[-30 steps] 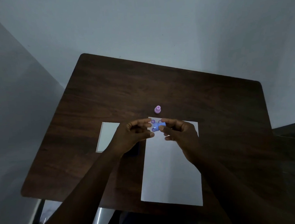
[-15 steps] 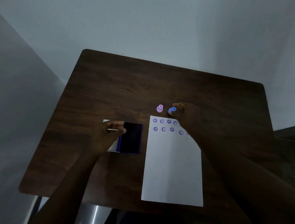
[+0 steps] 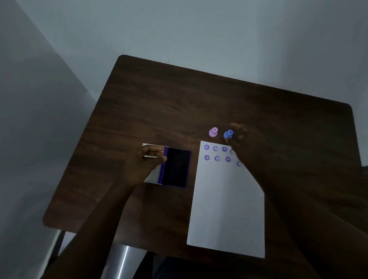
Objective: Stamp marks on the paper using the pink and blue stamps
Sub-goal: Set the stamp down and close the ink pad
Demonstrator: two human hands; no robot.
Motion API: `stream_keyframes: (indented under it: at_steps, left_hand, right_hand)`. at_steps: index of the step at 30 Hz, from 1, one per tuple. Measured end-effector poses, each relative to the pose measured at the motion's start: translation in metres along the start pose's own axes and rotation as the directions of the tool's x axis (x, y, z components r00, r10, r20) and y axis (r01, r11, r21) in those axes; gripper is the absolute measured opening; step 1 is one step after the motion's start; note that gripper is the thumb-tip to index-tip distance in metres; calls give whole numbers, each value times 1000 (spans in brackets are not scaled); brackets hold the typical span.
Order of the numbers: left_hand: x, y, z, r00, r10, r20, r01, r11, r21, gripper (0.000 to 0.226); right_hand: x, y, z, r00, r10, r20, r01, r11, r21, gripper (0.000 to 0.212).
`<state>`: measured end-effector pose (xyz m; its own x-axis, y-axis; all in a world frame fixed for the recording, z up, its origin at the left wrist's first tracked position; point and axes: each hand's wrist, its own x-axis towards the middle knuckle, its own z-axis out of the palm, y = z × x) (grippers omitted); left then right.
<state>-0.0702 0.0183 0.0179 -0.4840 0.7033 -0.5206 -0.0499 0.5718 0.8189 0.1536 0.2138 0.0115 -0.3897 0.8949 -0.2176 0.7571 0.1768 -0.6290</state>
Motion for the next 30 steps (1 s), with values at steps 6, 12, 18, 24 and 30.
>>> stream_keyframes:
  at_steps: [6, 12, 18, 24, 30]
  left_hand:
    - [0, -5, -17, 992, 20, -124, -7, 995, 99, 28]
    - [3, -5, -35, 982, -98, -160, 123, 980, 159, 27]
    - [17, -17, -50, 958, -253, -132, 268, 957, 114, 22]
    - [19, -7, -43, 907, -422, -12, 422, 907, 9, 42]
    - [18, -5, -43, 906, -423, 28, 423, 906, 22, 49]
  right_hand:
    - [-36, -25, 25, 986, 165, 31, -167, 951, 258, 24]
    - [-52, -45, 53, 875, 321, 363, -467, 756, 458, 16]
    - [-46, -58, 63, 694, 440, 570, -695, 618, 368, 20]
    - [-48, -59, 69, 673, 446, 590, -713, 602, 358, 27]
    - [-49, -61, 70, 666, 442, 600, -725, 572, 384, 25]
